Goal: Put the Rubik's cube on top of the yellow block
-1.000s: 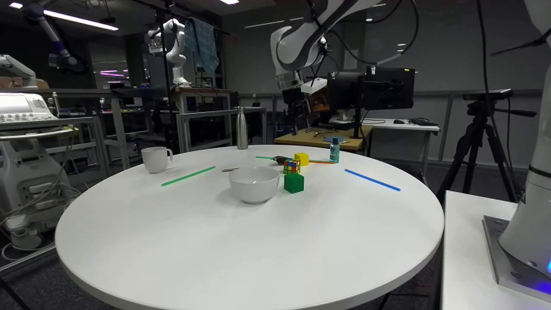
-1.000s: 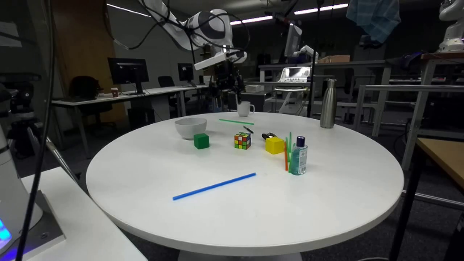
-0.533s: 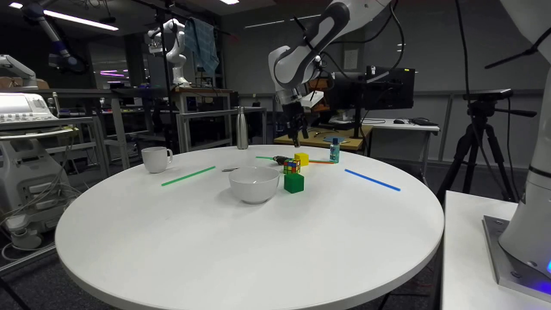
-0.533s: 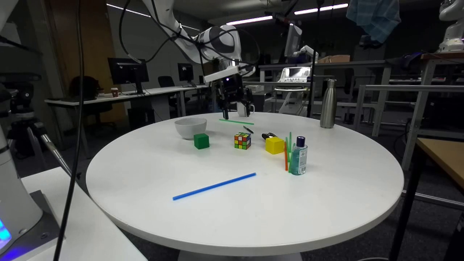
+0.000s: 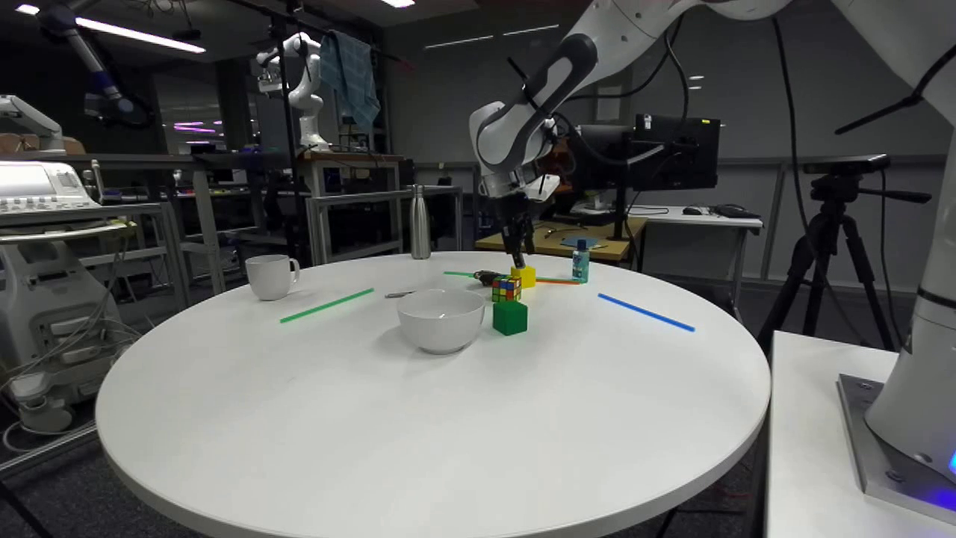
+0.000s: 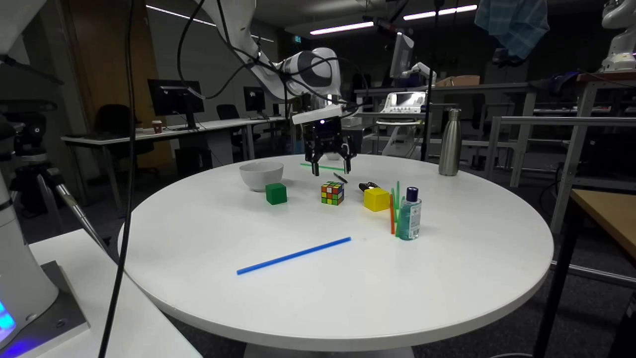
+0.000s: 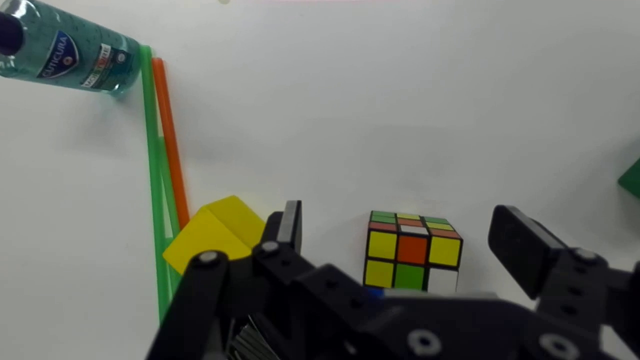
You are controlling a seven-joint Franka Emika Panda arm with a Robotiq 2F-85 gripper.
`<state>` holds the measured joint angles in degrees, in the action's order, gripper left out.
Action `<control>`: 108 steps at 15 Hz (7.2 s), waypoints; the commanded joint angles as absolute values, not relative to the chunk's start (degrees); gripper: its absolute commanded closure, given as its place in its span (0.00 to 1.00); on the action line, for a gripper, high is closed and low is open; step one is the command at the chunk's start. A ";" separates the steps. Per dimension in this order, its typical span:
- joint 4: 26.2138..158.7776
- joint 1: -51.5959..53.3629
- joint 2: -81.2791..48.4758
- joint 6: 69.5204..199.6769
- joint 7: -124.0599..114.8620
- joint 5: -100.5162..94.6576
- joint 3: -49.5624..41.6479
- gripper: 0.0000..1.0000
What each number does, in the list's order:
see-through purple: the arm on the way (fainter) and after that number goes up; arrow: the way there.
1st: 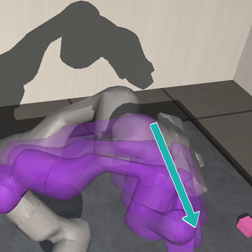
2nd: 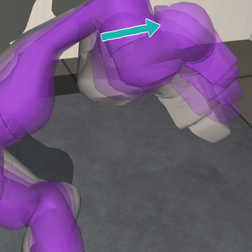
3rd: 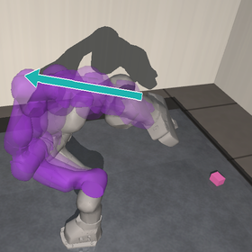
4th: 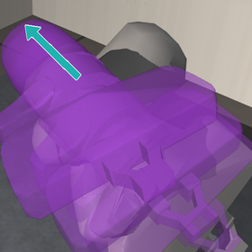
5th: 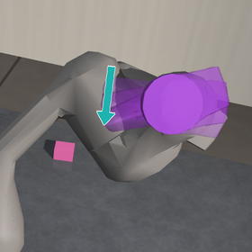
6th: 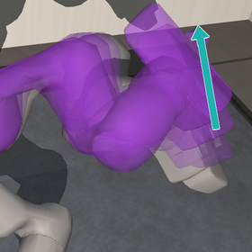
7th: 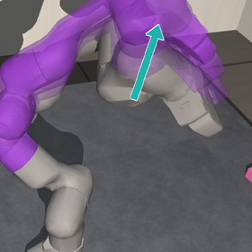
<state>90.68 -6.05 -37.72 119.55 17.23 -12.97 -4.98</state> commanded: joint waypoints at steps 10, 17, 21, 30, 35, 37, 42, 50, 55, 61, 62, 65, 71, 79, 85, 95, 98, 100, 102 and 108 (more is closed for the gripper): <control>82.01 -7.79 -44.64 118.85 21.97 -10.55 -1.77 0.00; 80.16 -8.25 -45.50 119.10 21.78 -9.87 -1.68 0.00; 79.37 -8.54 -46.92 118.98 21.89 -9.00 -1.05 0.00; 80.03 -9.01 -48.15 118.86 22.00 -8.88 -0.98 0.47; 82.12 -8.71 -46.47 118.60 21.17 -9.05 -1.24 0.66; 83.55 -8.51 -45.32 118.46 20.65 -9.31 -1.53 0.66; 82.84 -8.65 -44.04 117.86 19.71 -10.06 -3.18 0.66; 79.74 -9.52 -41.24 116.75 18.38 -10.69 -5.85 0.66; 79.05 -9.48 -41.42 116.85 17.21 -11.11 -6.68 0.66; 78.12 -10.04 -42.17 116.59 16.04 -11.24 -7.80 0.66; 78.02 -10.23 -42.22 116.56 15.90 -11.14 -8.02 0.66; 77.62 -10.75 -42.62 116.38 15.43 -10.98 -8.45 0.66; 74.90 -11.50 -44.90 114.86 15.06 -10.79 -8.58 0.66; 65.19 -11.50 -51.04 108.90 14.81 -10.76 -8.41 0.66; 58.89 -11.79 -55.53 106.22 15.08 -10.48 -8.25 0.66; 53.46 -12.28 -59.36 103.25 15.20 -10.25 -8.14 0.00; 55.37 -12.48 -58.53 103.97 14.78 -9.97 -8.04 0.00; 59.25 -11.90 -56.14 105.33 14.18 -8.76 -8.34 0.00; 64.88 -11.35 -52.44 106.70 13.40 -7.72 -7.88 0.00; 80.31 -9.64 -41.60 108.74 11.01 -7.55 -6.59 0.00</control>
